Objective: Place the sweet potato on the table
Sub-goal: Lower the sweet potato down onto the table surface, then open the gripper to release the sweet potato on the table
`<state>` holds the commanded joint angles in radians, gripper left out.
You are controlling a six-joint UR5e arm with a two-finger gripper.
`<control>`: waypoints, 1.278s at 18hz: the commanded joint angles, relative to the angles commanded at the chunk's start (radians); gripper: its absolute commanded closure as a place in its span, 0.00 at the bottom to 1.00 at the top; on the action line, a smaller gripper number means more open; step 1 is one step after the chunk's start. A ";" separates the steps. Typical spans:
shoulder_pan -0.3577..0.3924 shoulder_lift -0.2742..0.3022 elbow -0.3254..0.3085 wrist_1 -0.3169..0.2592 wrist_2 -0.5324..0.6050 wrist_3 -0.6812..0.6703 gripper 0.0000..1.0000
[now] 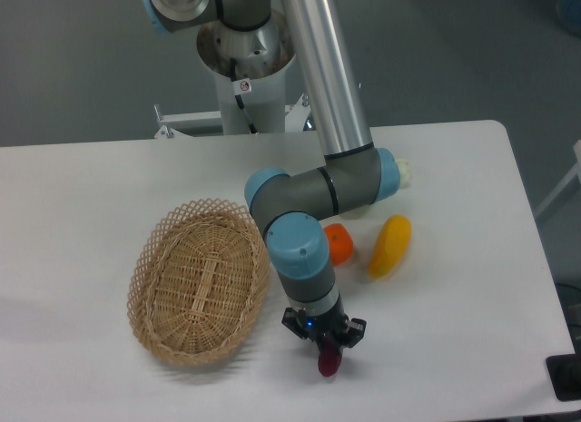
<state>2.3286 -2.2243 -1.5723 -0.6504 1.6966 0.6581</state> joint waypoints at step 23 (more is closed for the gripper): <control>0.066 0.093 0.190 -0.012 -0.003 -0.023 0.00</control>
<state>2.3944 -2.1309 -1.3822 -0.6626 1.6935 0.6350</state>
